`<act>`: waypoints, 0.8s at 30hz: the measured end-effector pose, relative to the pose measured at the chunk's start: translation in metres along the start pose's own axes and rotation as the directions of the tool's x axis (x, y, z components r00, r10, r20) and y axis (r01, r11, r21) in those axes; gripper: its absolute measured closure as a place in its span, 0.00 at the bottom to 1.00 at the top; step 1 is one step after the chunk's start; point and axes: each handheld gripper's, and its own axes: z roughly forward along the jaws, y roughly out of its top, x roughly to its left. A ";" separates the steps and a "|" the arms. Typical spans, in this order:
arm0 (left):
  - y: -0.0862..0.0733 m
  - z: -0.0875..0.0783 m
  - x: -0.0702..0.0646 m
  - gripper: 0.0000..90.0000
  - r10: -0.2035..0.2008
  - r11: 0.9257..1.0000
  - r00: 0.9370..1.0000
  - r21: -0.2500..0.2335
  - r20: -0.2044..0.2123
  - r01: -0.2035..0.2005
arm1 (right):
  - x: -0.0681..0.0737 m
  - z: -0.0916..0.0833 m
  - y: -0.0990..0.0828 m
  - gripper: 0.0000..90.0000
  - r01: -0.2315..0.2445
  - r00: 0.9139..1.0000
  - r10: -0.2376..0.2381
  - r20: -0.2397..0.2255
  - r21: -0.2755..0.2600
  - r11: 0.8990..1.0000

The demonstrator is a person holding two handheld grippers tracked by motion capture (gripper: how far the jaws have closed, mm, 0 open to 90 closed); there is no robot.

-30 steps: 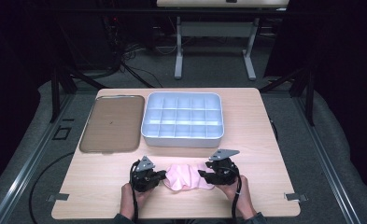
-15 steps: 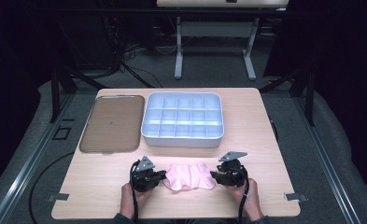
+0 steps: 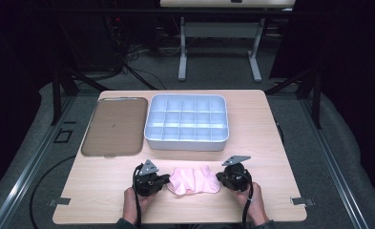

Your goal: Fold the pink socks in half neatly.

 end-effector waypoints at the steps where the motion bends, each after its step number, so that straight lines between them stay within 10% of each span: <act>1: 0.000 0.000 0.000 0.95 -0.001 1.000 1.000 0.000 0.000 0.001 | 0.001 0.000 0.000 0.97 0.002 1.000 -0.002 0.000 0.002 1.000; 24: 0.000 0.000 0.000 0.95 -0.006 1.000 1.000 0.001 0.003 0.006 | 0.010 -0.032 0.018 0.98 0.005 0.998 -0.009 -0.055 -0.086 0.996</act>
